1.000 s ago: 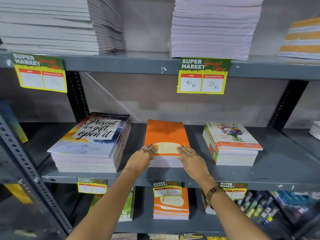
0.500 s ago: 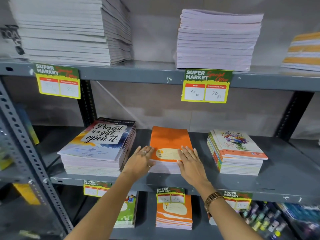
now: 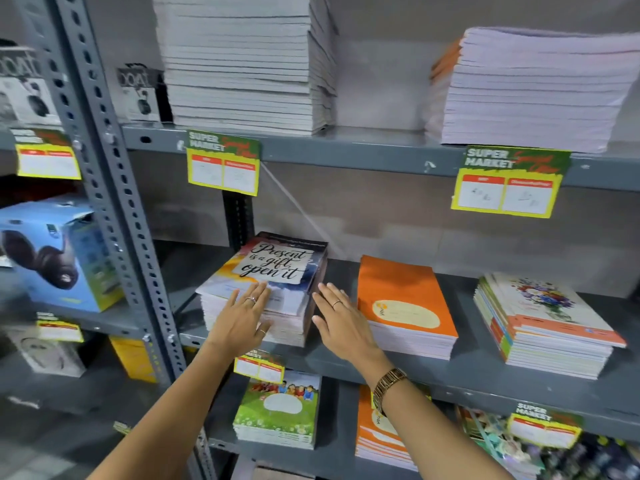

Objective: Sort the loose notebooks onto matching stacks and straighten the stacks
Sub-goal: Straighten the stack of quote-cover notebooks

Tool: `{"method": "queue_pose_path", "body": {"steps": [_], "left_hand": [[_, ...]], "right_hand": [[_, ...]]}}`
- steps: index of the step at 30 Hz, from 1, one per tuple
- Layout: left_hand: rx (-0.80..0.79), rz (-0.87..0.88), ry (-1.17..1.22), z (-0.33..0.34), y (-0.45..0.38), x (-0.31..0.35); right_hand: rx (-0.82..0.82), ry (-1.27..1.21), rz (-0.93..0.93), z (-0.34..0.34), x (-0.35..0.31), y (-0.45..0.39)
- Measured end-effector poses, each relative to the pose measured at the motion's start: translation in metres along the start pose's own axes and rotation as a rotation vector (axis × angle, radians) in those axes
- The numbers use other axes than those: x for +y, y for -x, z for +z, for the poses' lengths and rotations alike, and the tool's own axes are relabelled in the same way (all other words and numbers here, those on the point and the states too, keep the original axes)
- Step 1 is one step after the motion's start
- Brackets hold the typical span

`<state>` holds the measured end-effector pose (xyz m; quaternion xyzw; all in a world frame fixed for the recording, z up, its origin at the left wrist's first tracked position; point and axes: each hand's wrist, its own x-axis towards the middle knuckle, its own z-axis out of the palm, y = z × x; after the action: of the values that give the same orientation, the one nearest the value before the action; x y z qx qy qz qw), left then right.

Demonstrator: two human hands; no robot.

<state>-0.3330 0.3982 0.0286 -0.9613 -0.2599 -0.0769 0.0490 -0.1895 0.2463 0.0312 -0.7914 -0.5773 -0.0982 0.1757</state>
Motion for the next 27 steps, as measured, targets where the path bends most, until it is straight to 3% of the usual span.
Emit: {"method": "queue_pose_path", "body": {"steps": [6,16,27], "left_hand": [[-0.049,-0.069,0.001,0.009,0.015,-0.049],[0.066,-0.059,0.127,0.028,0.009,-0.068],[0.168,-0.043,0.206,0.032,-0.006,-0.072]], "right_hand": [[-0.065,-0.004,-0.035,0.021,-0.042,-0.033],[-0.200,0.054,0.097,0.037,-0.060,-0.056],[-0.150,0.003,0.112,0.034,-0.053,-0.054]]}}
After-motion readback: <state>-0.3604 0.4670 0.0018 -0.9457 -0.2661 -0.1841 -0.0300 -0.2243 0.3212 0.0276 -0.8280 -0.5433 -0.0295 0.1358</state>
